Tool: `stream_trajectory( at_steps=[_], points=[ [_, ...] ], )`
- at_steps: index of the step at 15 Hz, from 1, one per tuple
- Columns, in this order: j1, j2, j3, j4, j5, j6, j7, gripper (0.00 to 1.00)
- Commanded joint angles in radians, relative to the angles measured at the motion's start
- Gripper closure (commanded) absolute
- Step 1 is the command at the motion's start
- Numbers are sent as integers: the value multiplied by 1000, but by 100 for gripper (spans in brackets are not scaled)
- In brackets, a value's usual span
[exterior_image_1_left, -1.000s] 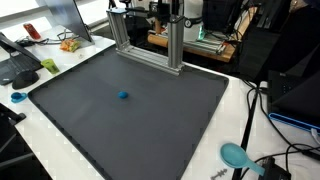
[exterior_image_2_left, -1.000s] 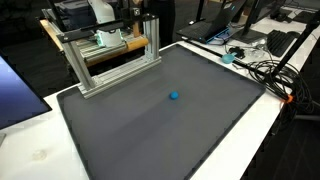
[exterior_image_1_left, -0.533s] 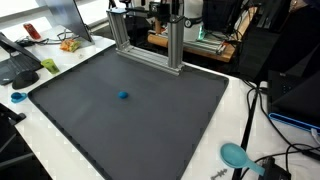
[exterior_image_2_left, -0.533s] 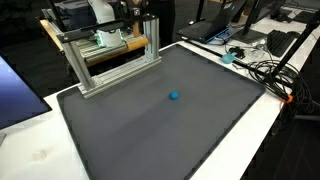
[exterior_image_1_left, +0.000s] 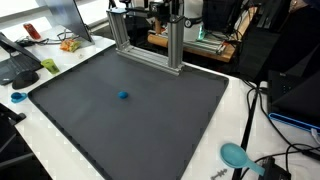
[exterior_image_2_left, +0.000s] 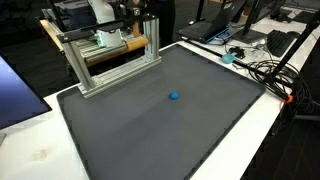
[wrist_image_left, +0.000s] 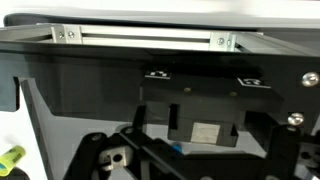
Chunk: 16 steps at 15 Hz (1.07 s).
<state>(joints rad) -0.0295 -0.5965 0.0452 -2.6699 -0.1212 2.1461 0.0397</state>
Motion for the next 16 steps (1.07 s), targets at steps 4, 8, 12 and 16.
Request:
stream_trajectory(
  at_steps=[4, 8, 12, 16],
  points=[
    [25, -37, -12, -19, 40, -22, 2, 0],
    [21, -38, -14, -21, 47, -40, 4, 0],
    [20, -42, -18, -19, 51, -66, 4, 0],
    [21, -48, -21, -22, 59, -61, 3, 29]
  ],
)
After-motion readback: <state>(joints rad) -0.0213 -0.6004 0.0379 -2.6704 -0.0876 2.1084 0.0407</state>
